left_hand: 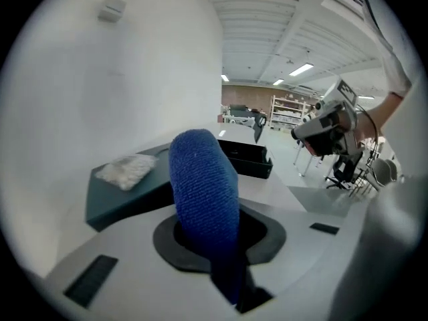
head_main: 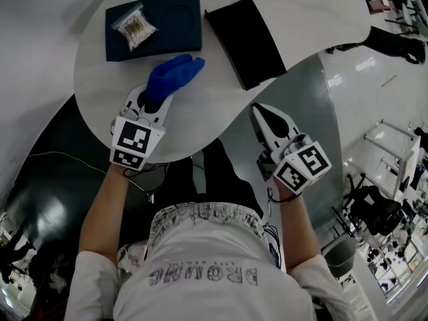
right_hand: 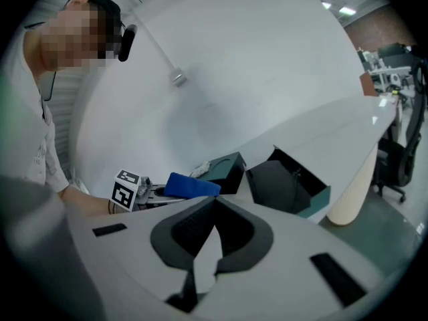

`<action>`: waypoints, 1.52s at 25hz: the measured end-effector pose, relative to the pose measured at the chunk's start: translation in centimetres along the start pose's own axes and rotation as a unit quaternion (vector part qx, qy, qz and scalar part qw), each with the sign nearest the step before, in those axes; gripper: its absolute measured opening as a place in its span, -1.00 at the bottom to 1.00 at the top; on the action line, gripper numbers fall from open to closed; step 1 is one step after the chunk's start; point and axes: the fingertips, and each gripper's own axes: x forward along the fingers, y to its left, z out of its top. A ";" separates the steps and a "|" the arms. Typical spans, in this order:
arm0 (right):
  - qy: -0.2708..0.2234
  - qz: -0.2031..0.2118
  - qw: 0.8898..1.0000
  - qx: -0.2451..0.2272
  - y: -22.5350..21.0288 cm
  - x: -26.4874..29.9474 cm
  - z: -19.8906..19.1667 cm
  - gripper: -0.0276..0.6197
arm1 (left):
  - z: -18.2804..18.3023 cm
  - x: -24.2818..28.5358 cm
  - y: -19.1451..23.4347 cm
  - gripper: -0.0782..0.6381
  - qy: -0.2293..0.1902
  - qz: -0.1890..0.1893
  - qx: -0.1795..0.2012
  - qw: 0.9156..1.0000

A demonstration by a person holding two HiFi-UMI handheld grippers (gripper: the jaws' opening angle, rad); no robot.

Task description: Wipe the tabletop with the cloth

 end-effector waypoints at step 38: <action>0.108 0.099 0.987 -0.063 15.8 13.4 -5.3 -0.89 | -19.9 -16.5 11.1 -0.58 0.096 0.134 -0.057 0.985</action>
